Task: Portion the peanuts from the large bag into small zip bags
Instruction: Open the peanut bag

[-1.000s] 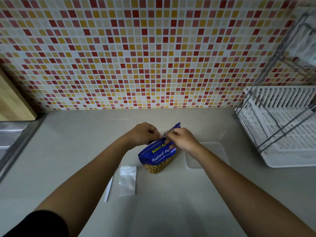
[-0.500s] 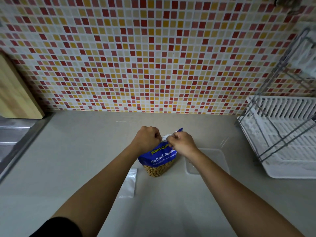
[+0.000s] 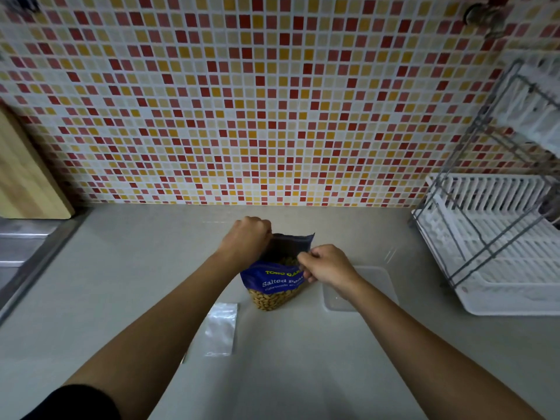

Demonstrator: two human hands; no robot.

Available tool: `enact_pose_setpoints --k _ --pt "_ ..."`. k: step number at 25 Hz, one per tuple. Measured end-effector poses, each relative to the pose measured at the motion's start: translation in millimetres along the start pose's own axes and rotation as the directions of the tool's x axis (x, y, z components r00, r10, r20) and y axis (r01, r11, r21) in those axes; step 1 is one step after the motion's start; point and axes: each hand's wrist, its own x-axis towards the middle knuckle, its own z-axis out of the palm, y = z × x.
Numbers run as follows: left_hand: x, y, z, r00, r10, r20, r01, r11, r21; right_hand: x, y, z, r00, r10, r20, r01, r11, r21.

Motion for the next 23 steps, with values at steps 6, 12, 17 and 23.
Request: enact_pose_setpoints --k 6,12,17,23 --pt "5.9 -8.1 -1.3 0.995 -0.095 -0.014 0.09 0.977 -0.193 -14.3 -15.5 -9.5 0.962 0.142 0.235 -0.125 0.988 -0.088" --pt "-58.9 -38.2 -2.8 0.905 -0.39 0.171 0.357 0.475 -0.804 9.6 23.0 -22.2 0.969 -0.144 -0.202 0.132 0.989 -0.073" --pt "-78.6 -33.7 24.9 0.946 -0.268 0.184 0.325 0.753 -0.572 28.3 35.0 -2.8 0.958 -0.28 -0.062 0.271 0.954 -0.126" --pt "-51.8 -49.8 19.3 0.928 -0.371 0.025 0.327 0.781 -0.533 33.3 38.6 14.0 0.884 -0.394 -0.252 0.364 0.918 -0.158"
